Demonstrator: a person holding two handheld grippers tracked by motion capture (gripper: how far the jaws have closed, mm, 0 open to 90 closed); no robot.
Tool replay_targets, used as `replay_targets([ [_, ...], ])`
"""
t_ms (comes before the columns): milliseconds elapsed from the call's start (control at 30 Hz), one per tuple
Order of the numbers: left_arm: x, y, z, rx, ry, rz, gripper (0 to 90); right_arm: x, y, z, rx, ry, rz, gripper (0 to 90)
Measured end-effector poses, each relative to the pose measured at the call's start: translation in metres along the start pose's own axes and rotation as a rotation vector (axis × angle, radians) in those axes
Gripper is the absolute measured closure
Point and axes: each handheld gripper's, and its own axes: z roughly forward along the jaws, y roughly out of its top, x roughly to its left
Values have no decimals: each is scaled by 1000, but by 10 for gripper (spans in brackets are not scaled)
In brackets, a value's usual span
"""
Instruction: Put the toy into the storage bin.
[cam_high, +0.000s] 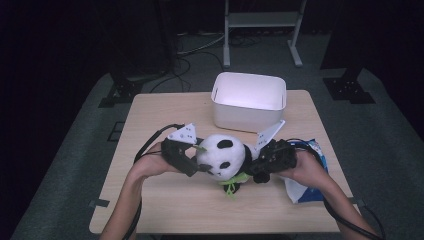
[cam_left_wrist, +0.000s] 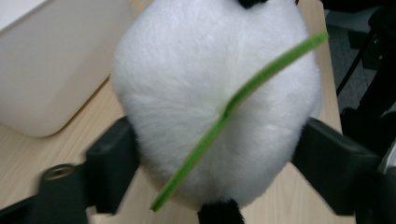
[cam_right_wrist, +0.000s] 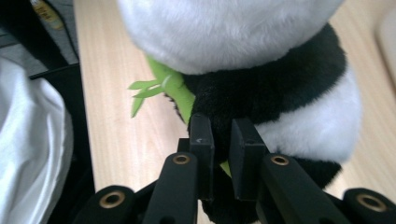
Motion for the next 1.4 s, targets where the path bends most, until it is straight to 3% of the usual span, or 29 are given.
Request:
replay_targets([
  [100, 4, -11, -1, -16, -3, -3, 300, 0, 3, 4, 12, -6, -9, 750],
  [233, 6, -20, -4, -36, -6, -15, 312, -7, 7, 3, -16, 20, -11, 590],
  [333, 7, -26, -6, -34, -4, -13, 317, -19, 7, 1, -52, 28, 25, 495],
  [400, 8, -28, -7, -31, -4, -17, 318, -28, 8, -1, -80, 39, 30, 465],
  [533, 9, -34, -9, -33, -8, -12, 321, -43, 10, -2, -98, -4, 37, 435],
  [633, 10, -35, -9, -36, -11, -8, 320, -50, 12, 3, -77, -19, 47, 410],
  [700, 10, -36, -9, -38, -13, -21, 310, -54, 13, 13, -50, -2, 57, 389],
  [767, 12, -37, -9, -27, -14, -48, 280, -54, 14, 20, -45, 13, 53, 404],
  [800, 14, -38, -11, -21, -20, -83, 222, -53, 14, 23, -57, 12, 56, 475],
  [867, 15, -38, -12, -13, -25, -115, 182, -51, 14, 24, -64, 2, 58, 558],
  [1000, 16, -37, -12, -18, -14, -136, 146, -47, 16, 21, -72, -42, 28, 720],
  [1100, 18, -36, -12, -37, -4, -148, 135, -45, 17, 16, -81, -61, 29, 759],
  [1133, 20, -35, -9, -21, 18, -152, 138, -44, 18, 10, -79, -104, 18, 785],
  [1200, 22, -33, -2, -16, 35, -154, 146, -44, 20, 3, -77, -128, 15, 800],
  [1267, 26, -31, 4, -37, 31, -161, 208, -45, 21, -4, -74, -154, 17, 816],
  [1400, 27, -26, 17, -48, 10, -182, 194, -43, 20, -2, -12, -180, 8, 833],
])
